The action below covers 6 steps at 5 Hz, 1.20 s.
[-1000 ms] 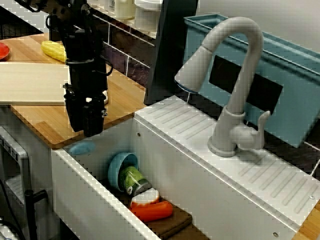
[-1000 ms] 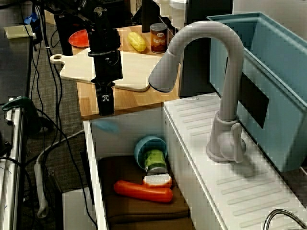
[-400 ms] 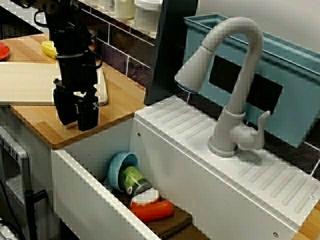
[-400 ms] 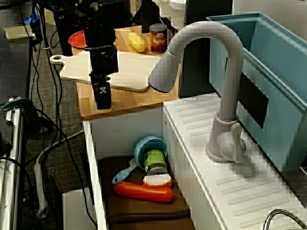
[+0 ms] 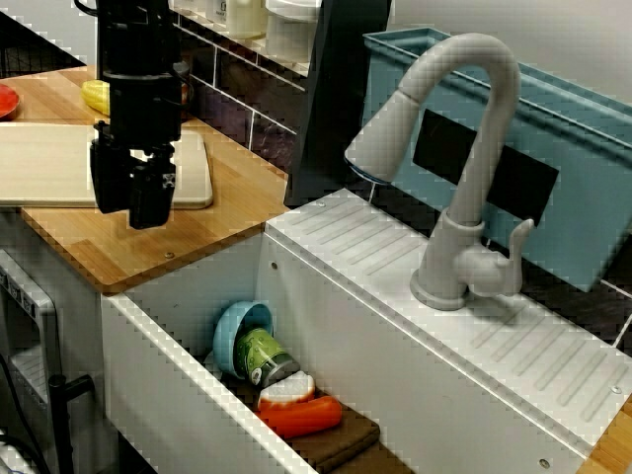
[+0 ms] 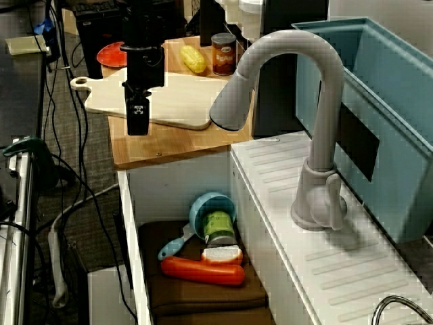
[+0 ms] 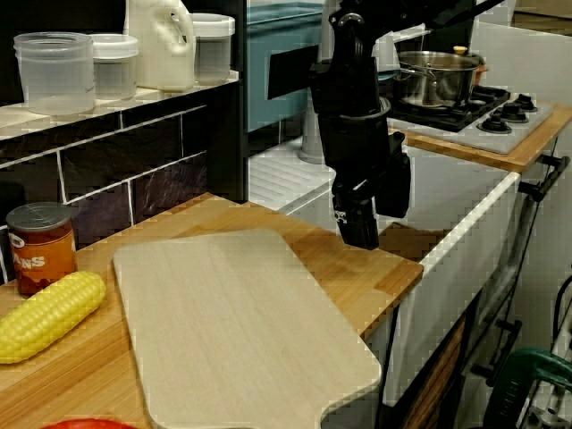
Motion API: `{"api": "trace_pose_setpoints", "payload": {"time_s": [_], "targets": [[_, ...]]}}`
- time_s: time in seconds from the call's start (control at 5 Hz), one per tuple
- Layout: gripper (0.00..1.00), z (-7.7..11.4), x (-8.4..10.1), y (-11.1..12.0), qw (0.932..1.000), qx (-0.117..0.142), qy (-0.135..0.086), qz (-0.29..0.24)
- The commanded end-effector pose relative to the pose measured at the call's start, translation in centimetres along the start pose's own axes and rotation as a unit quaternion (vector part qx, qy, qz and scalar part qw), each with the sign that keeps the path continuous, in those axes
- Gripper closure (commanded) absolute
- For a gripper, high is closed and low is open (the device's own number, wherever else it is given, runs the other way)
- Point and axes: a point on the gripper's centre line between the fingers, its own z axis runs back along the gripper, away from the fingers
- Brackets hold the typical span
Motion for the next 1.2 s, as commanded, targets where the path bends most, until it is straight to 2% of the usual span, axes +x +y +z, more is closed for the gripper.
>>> {"api": "trace_pose_setpoints", "payload": {"time_s": [0.0,0.2,0.4,0.6,0.8,1.0], "targets": [[0.00,3.4,-0.6,2.8,0.9964,0.068,-0.045,-0.023],[0.00,3.7,-0.4,4.3,0.9915,0.109,-0.019,-0.069],[0.00,4.2,-0.5,5.9,0.9841,0.140,-0.028,-0.105],[0.00,5.0,0.2,6.7,0.9561,0.193,0.003,-0.221],[0.00,5.3,0.9,7.1,0.9368,0.215,0.020,-0.275],[0.00,5.6,1.3,7.5,0.9225,0.217,0.037,-0.317]]}}
